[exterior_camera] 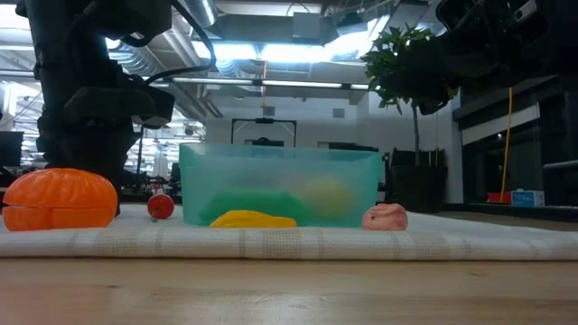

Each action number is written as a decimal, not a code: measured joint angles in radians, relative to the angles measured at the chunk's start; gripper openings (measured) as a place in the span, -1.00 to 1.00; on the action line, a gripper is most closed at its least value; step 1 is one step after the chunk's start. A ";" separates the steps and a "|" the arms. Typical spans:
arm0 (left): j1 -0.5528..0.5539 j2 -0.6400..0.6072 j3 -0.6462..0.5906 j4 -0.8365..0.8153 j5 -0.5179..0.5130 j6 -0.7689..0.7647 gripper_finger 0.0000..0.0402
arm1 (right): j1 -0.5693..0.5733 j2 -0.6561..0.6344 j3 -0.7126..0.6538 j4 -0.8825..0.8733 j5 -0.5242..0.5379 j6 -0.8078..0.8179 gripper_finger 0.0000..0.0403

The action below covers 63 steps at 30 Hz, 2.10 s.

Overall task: Pick and placing Produce into tupperware
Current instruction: Put the black raspberry into the blue bin

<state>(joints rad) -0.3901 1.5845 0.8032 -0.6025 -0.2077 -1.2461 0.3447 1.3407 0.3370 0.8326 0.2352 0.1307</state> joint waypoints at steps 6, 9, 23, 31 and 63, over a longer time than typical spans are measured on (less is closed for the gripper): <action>0.000 0.000 0.000 0.000 0.000 -0.001 -0.05 | 0.000 0.000 0.000 0.000 0.000 0.000 0.07; 0.000 -0.001 0.000 0.000 0.000 -0.002 -0.11 | 0.000 0.000 0.000 0.000 0.000 0.000 0.07; 0.000 -0.001 0.000 0.000 0.000 0.000 -0.56 | 0.000 0.000 0.000 0.000 0.000 0.000 0.07; -0.002 -0.001 0.001 0.018 0.000 0.106 -0.56 | 0.000 0.000 0.000 0.000 0.000 0.000 0.07; -0.030 -0.017 0.298 -0.231 -0.141 0.492 -0.61 | 0.000 0.000 0.000 0.000 0.000 0.000 0.07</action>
<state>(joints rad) -0.4199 1.5678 1.1007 -0.8337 -0.3486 -0.7540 0.3447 1.3410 0.3374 0.8326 0.2352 0.1310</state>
